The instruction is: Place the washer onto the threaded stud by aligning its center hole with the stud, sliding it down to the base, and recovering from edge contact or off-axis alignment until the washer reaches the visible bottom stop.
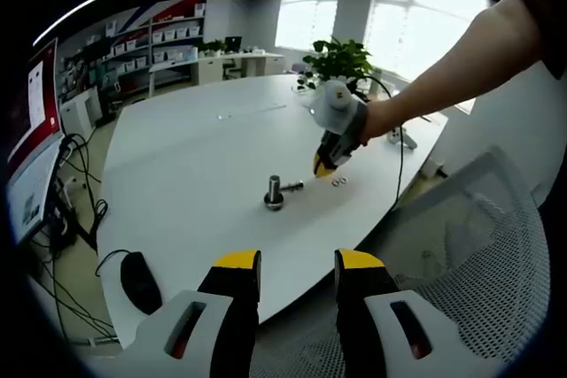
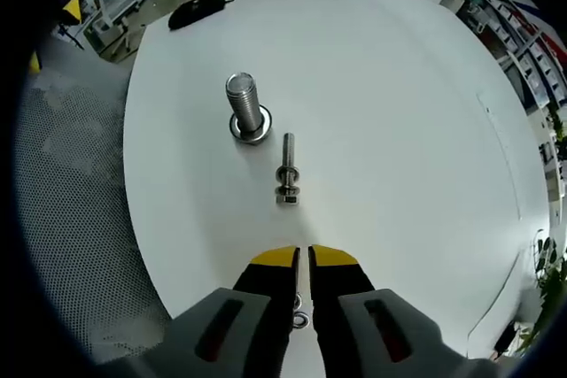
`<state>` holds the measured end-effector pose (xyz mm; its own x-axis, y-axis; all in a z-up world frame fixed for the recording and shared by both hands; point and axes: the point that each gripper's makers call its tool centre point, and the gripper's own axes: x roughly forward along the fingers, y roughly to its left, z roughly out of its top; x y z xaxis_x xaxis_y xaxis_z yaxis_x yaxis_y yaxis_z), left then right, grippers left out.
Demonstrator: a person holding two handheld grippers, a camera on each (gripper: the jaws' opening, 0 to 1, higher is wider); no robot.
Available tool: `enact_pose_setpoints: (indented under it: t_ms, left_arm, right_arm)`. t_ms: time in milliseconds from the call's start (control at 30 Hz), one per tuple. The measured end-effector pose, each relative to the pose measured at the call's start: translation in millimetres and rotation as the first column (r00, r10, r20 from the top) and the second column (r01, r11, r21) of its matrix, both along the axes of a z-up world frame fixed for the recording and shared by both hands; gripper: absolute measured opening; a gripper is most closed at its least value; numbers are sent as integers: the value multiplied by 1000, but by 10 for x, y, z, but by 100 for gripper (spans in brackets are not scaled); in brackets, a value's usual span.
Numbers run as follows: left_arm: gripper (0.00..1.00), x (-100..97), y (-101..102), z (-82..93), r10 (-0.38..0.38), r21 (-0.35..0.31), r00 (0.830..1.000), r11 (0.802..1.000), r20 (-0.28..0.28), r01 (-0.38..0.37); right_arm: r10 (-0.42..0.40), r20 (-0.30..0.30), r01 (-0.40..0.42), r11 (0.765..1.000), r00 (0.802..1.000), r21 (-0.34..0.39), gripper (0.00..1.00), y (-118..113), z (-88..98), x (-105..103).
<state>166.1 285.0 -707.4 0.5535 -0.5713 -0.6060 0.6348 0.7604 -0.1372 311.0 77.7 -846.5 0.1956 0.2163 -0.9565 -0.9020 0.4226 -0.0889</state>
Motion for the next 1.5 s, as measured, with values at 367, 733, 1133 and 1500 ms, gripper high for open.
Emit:
enact_pose_setpoints:
  t_ms: [367,733,1133,1500]
  left_arm:
    - [31,0,3,4,3,0,1000,1000,2,-3]
    - [31,0,5,2,2,0,1000,1000,2,-2]
    - [31,10,13,10,10,-3,1000,1000,6,-10]
    - [31,15,16,12,14,-3,1000,1000,8,-13]
  right_arm:
    - [-6,0,6,1000,1000,-9,7,-28,3,-51]
    - [-15,2,15,1000,1000,3,8,-16,51,-27]
    - [16,29,-17,999,999,37,10,352,182,240]
    - [59,13,-59,997,998,39,12,595,181,285]
